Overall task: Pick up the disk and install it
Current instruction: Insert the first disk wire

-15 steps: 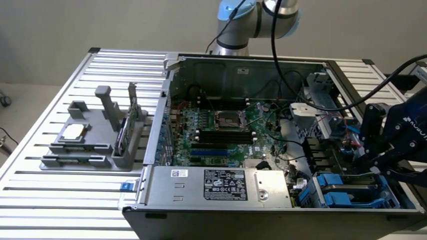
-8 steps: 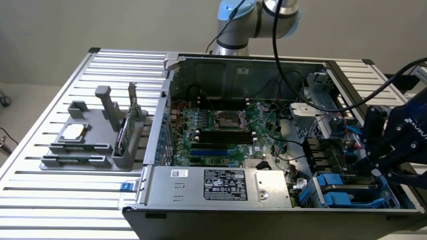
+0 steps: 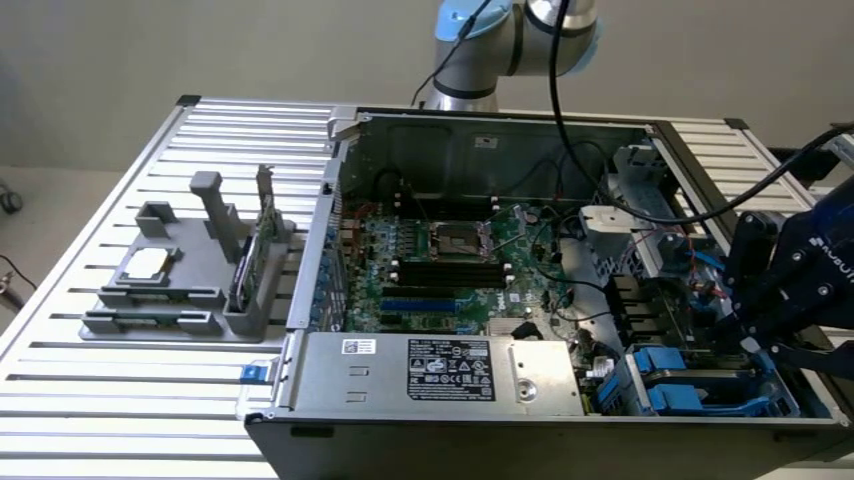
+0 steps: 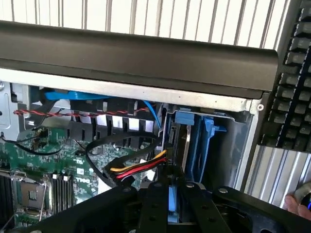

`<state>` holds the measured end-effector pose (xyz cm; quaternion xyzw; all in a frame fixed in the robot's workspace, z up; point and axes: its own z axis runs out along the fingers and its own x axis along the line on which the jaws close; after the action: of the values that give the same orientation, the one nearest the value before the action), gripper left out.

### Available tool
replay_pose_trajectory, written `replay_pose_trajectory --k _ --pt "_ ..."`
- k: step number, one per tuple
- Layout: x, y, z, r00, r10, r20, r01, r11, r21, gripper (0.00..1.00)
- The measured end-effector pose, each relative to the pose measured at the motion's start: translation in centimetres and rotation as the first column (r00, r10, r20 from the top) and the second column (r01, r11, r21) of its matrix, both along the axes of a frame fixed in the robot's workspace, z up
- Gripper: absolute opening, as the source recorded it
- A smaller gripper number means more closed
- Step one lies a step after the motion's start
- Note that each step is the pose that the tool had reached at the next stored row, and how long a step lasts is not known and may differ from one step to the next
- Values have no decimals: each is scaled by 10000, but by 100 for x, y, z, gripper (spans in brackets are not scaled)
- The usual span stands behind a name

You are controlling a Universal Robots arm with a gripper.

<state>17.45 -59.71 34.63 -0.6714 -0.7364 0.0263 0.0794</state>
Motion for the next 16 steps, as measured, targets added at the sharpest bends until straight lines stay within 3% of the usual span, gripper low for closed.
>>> replay_pose_trajectory --k 5,9,10,12,13,16 --pt "6 1 -29 9977 -675 0 675 9977 0 16" --pt "9 4 -34 9969 -788 1 788 9969 -25 16" --pt "17 8 -34 9969 -786 -13 785 9969 -71 16" --pt "46 13 -33 9969 -787 -54 786 9966 -254 16" --pt "62 15 -34 9969 -788 -64 785 9964 -316 16" --pt "92 31 -31 9968 -792 -74 788 9958 -457 16"
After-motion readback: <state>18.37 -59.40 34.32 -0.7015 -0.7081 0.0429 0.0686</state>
